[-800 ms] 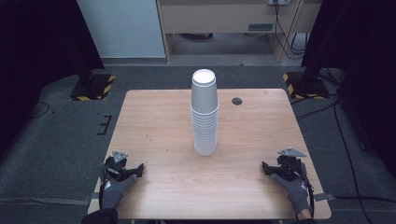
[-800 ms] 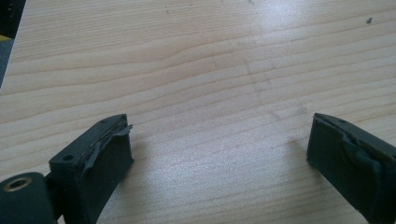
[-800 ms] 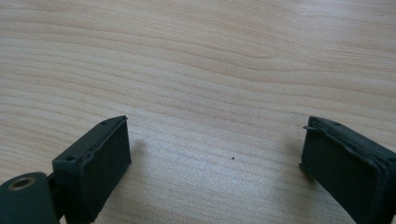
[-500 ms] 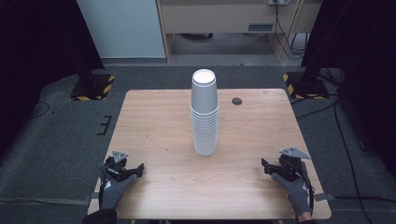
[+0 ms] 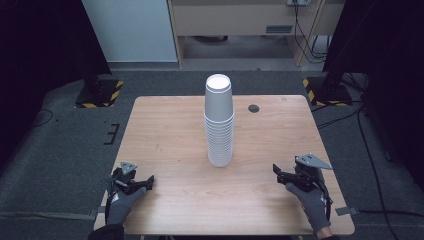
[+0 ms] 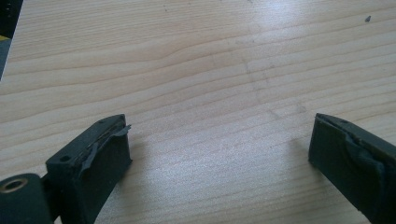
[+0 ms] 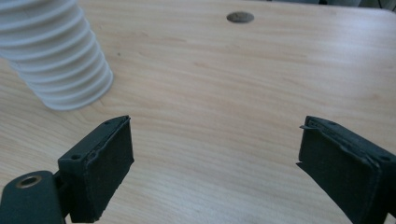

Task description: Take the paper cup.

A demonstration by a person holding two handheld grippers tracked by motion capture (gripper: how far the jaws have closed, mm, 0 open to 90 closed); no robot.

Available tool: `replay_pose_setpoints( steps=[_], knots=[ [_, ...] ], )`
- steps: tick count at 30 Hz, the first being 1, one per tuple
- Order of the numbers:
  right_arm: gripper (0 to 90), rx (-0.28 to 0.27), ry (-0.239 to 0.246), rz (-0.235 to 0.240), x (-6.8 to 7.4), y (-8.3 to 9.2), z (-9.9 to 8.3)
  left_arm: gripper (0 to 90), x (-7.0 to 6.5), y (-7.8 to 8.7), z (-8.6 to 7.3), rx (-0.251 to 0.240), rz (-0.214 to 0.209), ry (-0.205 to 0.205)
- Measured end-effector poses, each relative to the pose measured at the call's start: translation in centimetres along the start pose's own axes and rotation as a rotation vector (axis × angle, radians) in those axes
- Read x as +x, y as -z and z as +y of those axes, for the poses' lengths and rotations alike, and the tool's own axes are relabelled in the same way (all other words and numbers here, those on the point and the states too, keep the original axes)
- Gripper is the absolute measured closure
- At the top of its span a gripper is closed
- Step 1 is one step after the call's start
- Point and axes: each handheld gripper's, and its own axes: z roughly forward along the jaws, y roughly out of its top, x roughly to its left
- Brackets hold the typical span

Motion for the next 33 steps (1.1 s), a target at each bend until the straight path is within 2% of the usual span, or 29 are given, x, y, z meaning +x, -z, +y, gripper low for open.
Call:
replay_pose_setpoints(
  steps=[3, 6, 12, 22, 33],
  knots=[
    [10.4, -0.034, -0.008, 0.013, 0.3, 0.4, 0.8, 4.4, 0.0, 0.0, 0.0, 0.0, -0.001, -0.001],
    [10.8, -0.09, -0.023, 0.026, 0.5, 1.1, 2.0, 4.3, 0.0, 0.0, 0.0, 0.0, -0.001, -0.001],
    [11.0, -0.145, -0.025, 0.041, 0.9, 2.1, 3.6, 4.3, 0.0, 0.0, 0.0, 0.0, -0.001, -0.001],
    [11.4, -0.208, -0.004, 0.069, 2.1, 3.3, 6.4, 4.3, 0.0, 0.0, 0.0, 0.0, -0.001, -0.001],
    [11.3, -0.27, -0.016, 0.087, 3.1, 3.9, 9.1, 4.2, 0.0, 0.0, 0.0, 0.0, -0.001, -0.001]
  ],
)
